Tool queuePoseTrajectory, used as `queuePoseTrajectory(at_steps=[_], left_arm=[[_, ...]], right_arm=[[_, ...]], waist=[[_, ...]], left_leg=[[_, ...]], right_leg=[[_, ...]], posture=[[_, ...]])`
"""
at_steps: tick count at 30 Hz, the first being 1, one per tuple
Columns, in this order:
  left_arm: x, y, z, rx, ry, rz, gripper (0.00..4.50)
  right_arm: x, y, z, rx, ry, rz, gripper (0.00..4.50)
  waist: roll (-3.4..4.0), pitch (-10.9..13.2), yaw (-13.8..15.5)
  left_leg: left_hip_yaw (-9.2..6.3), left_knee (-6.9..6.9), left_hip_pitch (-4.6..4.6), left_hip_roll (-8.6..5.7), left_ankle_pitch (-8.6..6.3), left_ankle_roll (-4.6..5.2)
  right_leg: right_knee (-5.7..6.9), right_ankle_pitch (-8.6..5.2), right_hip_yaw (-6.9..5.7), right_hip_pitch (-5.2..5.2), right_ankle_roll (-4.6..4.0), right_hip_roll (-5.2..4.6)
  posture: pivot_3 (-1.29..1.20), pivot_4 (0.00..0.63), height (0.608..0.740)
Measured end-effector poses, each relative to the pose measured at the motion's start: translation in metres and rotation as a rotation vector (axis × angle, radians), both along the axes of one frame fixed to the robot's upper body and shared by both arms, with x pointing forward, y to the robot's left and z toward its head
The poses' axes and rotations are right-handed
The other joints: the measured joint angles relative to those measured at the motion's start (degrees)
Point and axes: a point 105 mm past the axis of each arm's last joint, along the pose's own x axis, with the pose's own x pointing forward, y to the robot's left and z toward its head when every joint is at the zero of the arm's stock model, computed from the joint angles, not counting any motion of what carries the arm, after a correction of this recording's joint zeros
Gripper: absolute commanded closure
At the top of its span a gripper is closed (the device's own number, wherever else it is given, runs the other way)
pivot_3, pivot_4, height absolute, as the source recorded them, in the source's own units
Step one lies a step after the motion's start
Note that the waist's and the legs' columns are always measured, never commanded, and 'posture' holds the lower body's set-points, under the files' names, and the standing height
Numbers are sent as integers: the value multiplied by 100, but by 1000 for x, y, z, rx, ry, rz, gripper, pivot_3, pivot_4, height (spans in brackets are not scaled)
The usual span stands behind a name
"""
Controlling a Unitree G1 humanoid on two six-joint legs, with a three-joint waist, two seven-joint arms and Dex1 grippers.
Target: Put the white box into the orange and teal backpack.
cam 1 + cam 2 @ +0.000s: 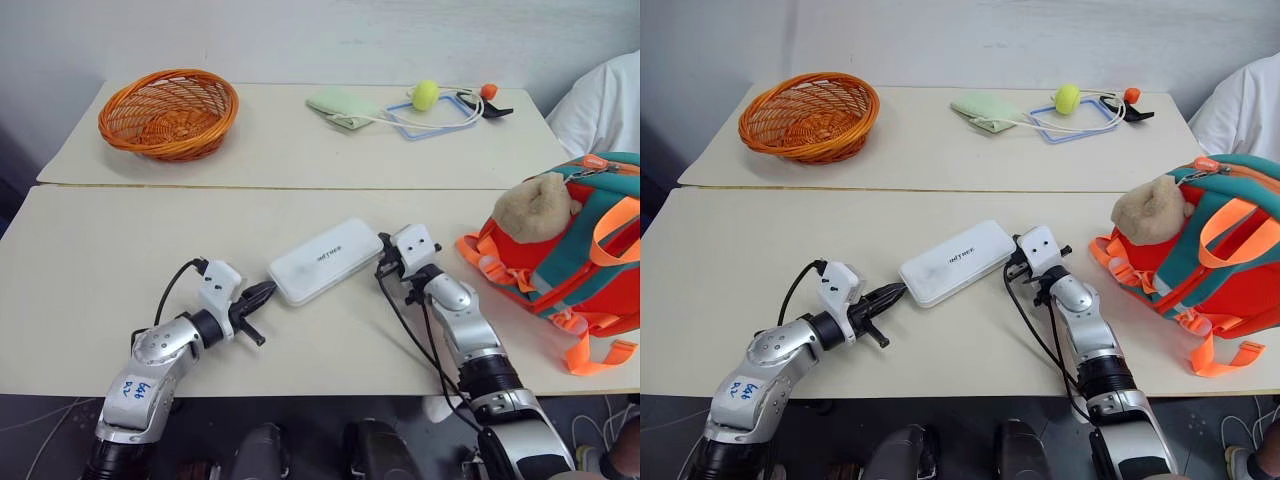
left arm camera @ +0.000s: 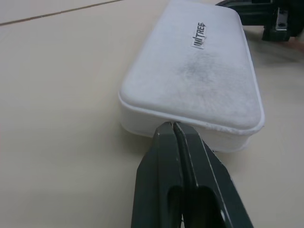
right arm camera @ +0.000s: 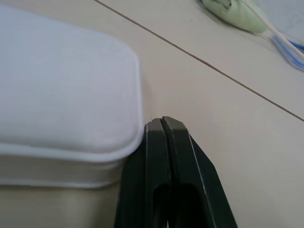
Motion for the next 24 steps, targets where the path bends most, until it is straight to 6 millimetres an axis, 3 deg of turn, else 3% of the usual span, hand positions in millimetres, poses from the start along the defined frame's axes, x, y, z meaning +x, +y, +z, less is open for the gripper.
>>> queuePoseTrajectory(at_steps=[3, 12, 17, 21, 24], left_arm=[[2, 6, -2, 13, 9, 15, 4455], [13, 34, 0, 59, 5, 36, 4455], [11, 37, -1, 66, 16, -3, 4455], [6, 43, 0, 17, 74, -33, 3590], [-1, 55, -2, -160, 321, -37, 2672]], right_arm=[[-6, 0, -2, 17, 22, 70, 4500], [-62, 1, -16, -47, 134, 374, 4500], [-78, -1, -18, -94, 179, 397, 4500], [-83, -3, -19, -113, 189, 376, 4500], [-85, -8, -18, -147, 201, 366, 4500]], waist=[[0, 0, 12], [0, 0, 57], [0, 0, 79], [0, 0, 76], [0, 1, 76]], left_leg=[[-3, 0, 0, 0, 0, 1], [-7, -4, 0, -1, -2, 2], [-11, -9, 0, -1, -4, -2], [-12, -8, 0, -2, -4, -2], [-19, -7, -1, -2, -3, -2]], right_leg=[[-2, 0, -1, 2, 0, -1], [-12, 0, -3, 5, 0, -3], [-13, 0, -7, 4, 0, -4], [-14, 0, -8, 4, 0, -6], [-12, 0, -12, 4, 0, -7]], posture=[[0, 150, 740], [0, 150, 740], [0, 150, 740], [0, 150, 740], [0, 150, 740]])
